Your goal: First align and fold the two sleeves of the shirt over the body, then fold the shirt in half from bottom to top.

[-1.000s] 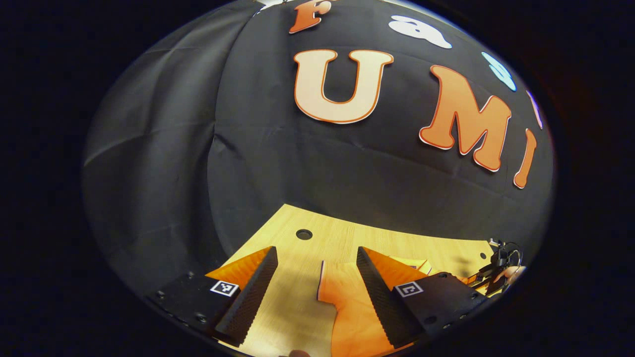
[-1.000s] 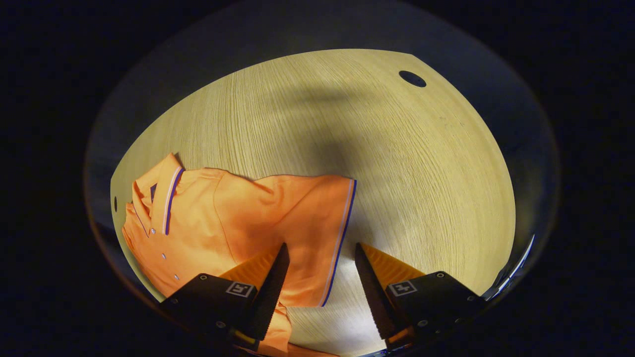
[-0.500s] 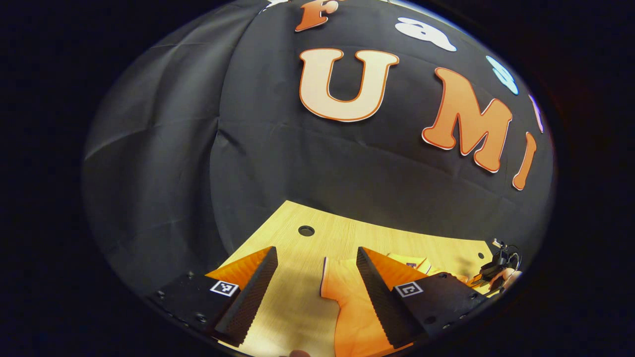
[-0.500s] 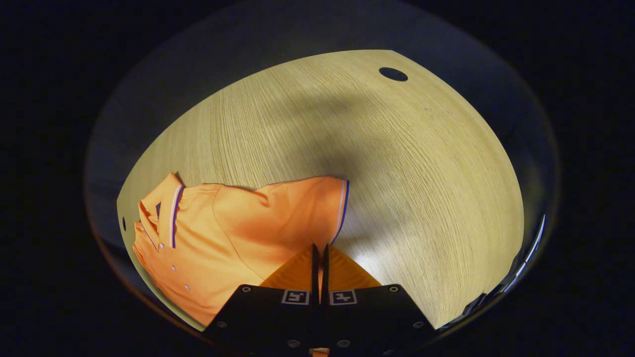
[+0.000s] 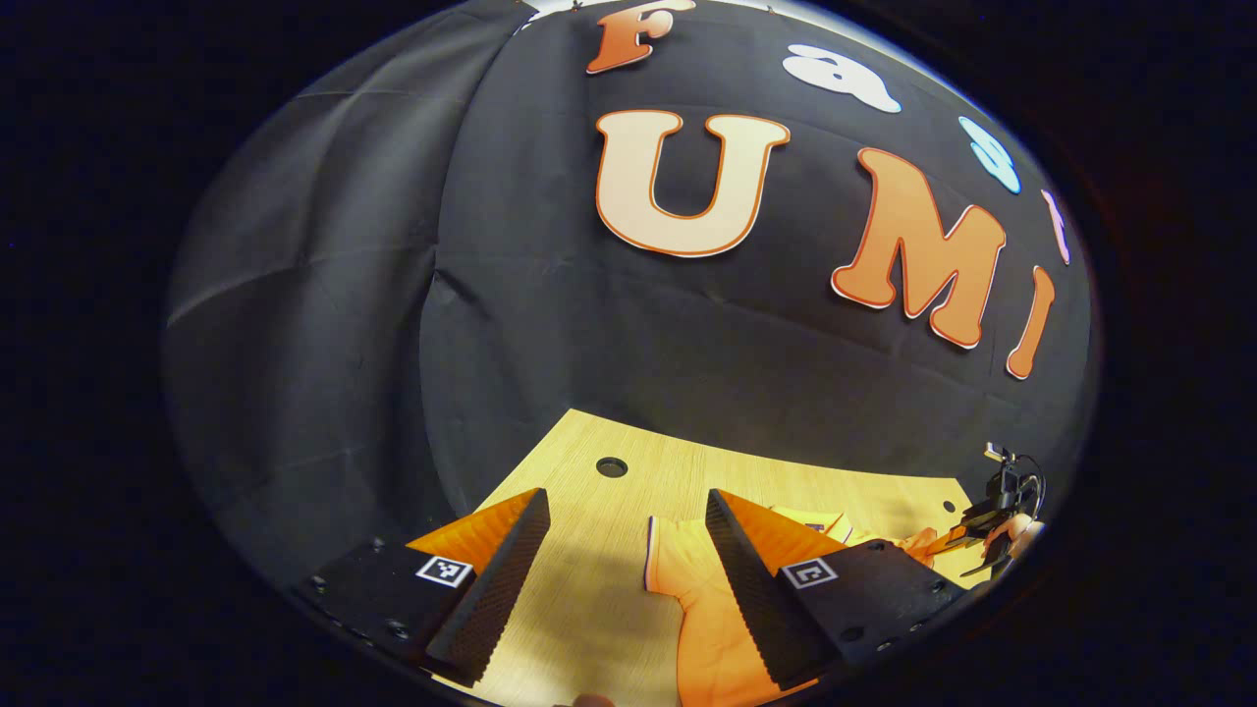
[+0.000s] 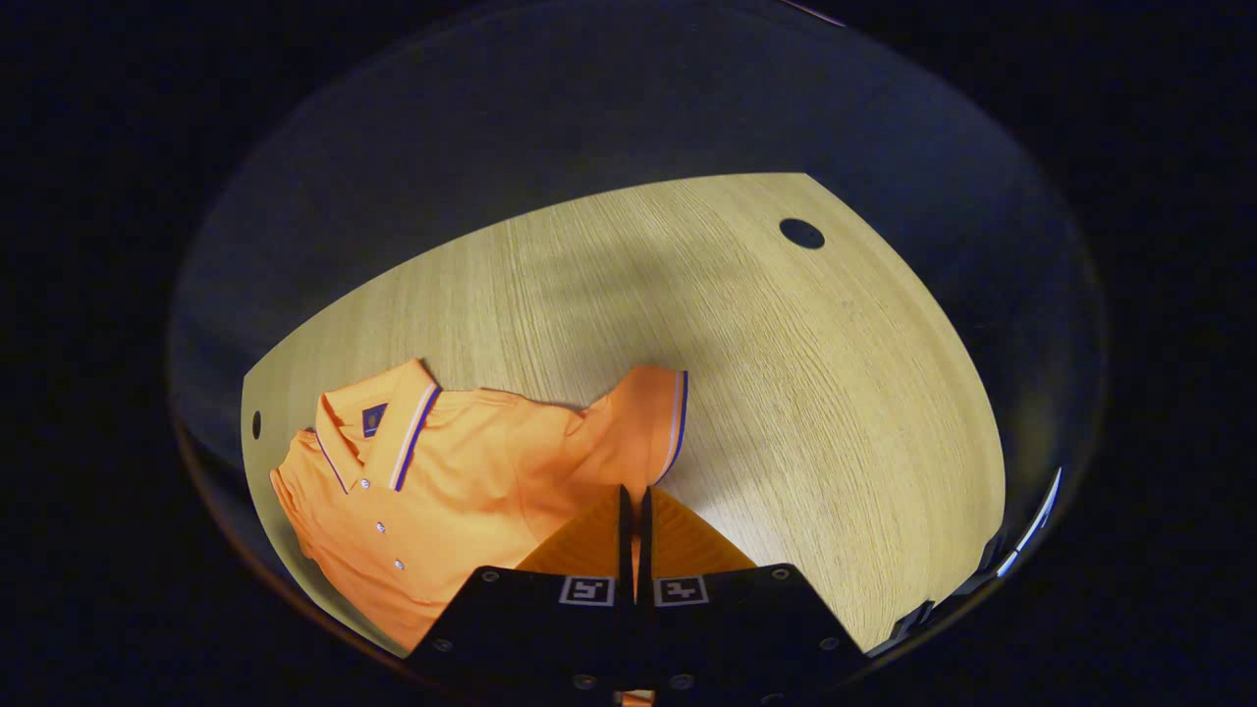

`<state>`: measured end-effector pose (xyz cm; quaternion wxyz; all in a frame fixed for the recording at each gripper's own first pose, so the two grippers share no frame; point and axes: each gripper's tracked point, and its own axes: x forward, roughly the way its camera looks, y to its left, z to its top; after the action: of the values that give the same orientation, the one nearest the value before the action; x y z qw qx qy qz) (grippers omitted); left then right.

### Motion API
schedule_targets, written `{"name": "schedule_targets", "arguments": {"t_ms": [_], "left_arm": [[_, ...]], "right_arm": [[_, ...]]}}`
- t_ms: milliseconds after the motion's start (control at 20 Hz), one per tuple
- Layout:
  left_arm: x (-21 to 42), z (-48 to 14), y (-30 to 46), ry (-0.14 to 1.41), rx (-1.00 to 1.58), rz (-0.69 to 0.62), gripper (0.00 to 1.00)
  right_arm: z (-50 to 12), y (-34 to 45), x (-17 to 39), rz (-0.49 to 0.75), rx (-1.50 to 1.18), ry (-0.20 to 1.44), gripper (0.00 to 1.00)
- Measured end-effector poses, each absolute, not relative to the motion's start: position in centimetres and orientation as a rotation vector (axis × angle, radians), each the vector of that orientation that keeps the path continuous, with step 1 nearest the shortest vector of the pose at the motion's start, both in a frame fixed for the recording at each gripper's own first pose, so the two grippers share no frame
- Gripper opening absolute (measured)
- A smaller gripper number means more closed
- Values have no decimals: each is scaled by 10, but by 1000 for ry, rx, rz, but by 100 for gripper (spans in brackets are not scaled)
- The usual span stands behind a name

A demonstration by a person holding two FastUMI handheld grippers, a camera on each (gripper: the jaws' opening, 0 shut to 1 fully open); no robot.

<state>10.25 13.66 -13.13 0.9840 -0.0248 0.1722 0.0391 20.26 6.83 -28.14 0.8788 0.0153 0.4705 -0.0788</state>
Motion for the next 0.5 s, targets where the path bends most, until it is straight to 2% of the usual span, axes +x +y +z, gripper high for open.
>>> {"name": "schedule_targets", "arguments": {"t_ms": [250,500], "left_arm": [[94,-124,150,331,-63,73,98],[83,-123,168,323,-83,73,98]], "right_arm": [[-243,111,200,-105,-49,915,0],[-233,164,191,-43,-76,908,1]]}}
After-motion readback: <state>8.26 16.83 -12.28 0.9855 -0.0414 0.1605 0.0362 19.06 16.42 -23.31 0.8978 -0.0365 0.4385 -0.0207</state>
